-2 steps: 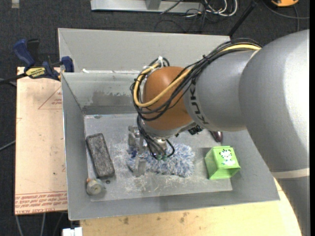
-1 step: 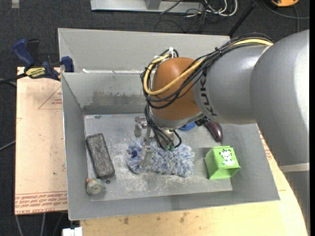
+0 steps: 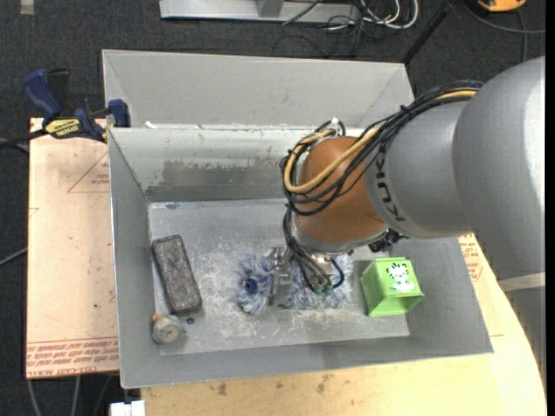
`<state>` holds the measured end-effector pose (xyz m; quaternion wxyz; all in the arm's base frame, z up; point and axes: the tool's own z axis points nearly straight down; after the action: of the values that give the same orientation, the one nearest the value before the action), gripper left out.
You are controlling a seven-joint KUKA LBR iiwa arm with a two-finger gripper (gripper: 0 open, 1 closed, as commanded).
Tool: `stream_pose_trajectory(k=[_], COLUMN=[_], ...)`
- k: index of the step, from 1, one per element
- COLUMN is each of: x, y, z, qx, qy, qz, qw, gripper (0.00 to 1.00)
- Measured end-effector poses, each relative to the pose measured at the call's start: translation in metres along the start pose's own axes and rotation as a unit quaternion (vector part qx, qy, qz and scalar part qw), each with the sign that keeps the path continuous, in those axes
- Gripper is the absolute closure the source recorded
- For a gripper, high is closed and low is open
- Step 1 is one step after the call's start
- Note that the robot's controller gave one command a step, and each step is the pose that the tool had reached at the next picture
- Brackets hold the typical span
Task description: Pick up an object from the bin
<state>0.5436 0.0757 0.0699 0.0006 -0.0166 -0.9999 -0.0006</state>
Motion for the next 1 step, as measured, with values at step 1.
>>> stream_pose_trajectory(k=[1], x=[0.0], y=[0.0], z=[0.0], qx=[0.0], qy=[0.0], qz=[0.0], qw=[1.0], gripper=[1.0])
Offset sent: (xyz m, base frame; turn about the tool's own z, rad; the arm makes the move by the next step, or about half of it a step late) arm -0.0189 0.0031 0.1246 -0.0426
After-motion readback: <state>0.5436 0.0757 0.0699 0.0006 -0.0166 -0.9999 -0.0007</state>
